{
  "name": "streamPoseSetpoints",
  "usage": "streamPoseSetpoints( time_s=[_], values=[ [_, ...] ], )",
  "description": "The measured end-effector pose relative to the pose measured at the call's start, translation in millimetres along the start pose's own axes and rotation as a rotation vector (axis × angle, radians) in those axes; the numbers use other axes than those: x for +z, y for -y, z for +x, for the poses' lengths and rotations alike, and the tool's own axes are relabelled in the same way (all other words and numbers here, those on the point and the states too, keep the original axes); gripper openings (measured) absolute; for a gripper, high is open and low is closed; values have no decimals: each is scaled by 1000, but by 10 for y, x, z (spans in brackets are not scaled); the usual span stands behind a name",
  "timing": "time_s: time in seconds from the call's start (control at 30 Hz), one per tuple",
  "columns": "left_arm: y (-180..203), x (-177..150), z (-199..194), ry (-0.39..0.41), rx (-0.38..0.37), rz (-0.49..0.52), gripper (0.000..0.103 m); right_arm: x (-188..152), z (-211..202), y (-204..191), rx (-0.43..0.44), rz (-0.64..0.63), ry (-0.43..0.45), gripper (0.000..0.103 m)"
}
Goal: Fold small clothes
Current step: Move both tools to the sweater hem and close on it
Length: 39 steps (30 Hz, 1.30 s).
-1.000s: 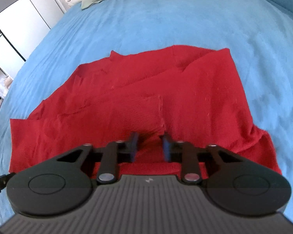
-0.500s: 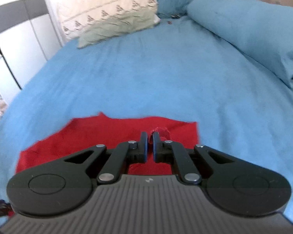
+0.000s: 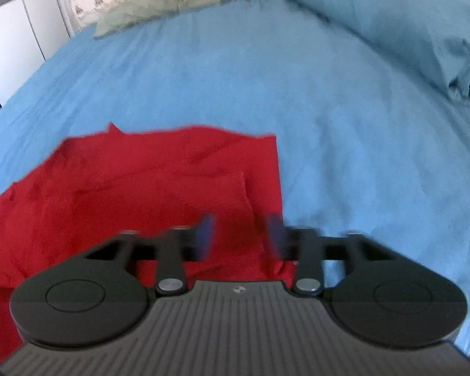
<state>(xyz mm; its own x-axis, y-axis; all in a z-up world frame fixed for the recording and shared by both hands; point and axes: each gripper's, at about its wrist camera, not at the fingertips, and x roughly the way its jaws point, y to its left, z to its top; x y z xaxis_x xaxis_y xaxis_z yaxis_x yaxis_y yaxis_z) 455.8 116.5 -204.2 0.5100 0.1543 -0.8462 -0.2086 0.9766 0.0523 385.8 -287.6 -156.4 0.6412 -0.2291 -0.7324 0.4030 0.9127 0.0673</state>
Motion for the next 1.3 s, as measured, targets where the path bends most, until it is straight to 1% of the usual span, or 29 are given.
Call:
streamPoseSetpoints(
  time_s=[0.07, 0.1, 0.2, 0.23, 0.3, 0.33, 0.43, 0.5, 0.57, 0.63, 0.67, 0.7, 0.77, 0.8, 0.9, 0.97, 1.03, 1.07, 1.1, 1.17, 1.2, 1.27, 1.3],
  values=[
    [-13, -53, -28, -2, 3, -1, 76, -1, -124, -50, 50, -9, 53, 85],
    [6, -71, -35, -3, 6, 7, 76, -1, -140, -80, 91, -12, 55, 85],
    [38, -161, -95, 2, 7, 27, 76, -37, -38, -169, 157, -27, 11, 85],
    [37, -187, -111, 2, -2, 27, 76, -66, 37, -190, 168, -31, -15, 85],
    [51, -212, -128, 3, -22, 16, 76, -132, 202, -177, 137, -26, -70, 84],
    [54, -215, -141, 4, -38, 15, 76, -174, 278, -152, 120, -19, -82, 84],
    [69, -220, -219, 16, -89, 26, 77, -172, 316, -140, 138, 1, -65, 86],
    [74, -199, -343, 31, -115, 35, 77, -151, 229, -149, 150, -8, -54, 86],
    [80, -179, -521, 54, -132, 53, 79, -141, 41, -118, 191, -11, -25, 86],
    [63, -171, -745, 85, -138, 65, 89, -121, -183, -84, 204, -33, -2, 86],
    [46, -179, -878, 104, -141, 69, 96, -99, -293, -68, 214, -40, 5, 86],
    [15, -184, -987, 122, -153, 75, 99, -98, -425, -48, 227, -47, 9, 87],
    [-34, -236, -1208, 127, -192, 103, 100, -115, -679, -1, 247, -57, 6, 89],
    [-61, -278, -1292, 114, -204, 118, 100, -149, -825, 27, 253, -67, 2, 93],
    [-161, -514, -1498, 46, -248, 173, 100, -314, -1246, 115, 258, -94, -27, 95],
    [-216, -702, -1574, -13, -266, 209, 99, -456, -1480, 158, 254, -109, -74, 95],
    [-264, -921, -1611, -71, -269, 235, 98, -668, -1687, 258, 231, -114, -138, 95],
    [-294, -1035, -1618, -103, -272, 237, 95, -773, -1764, 305, 224, -114, -164, 95],
    [-329, -1150, -1611, -139, -288, 237, 89, -907, -1835, 359, 204, -113, -198, 95],
    [-388, -1330, -1553, -207, -304, 230, 80, -1157, -1913, 450, 167, -106, -262, 95],
    [-405, -1406, -1526, -234, -296, 229, 75, -1256, -1937, 486, 147, -98, -288, 94],
    [-432, -1550, -1471, -280, -280, 227, 68, -1468, -1998, 559, 107, -90, -334, 92],
    [-440, -1603, -1451, -296, -274, 224, 67, -1568, -2019, 580, 85, -91, -356, 92]
  ],
)
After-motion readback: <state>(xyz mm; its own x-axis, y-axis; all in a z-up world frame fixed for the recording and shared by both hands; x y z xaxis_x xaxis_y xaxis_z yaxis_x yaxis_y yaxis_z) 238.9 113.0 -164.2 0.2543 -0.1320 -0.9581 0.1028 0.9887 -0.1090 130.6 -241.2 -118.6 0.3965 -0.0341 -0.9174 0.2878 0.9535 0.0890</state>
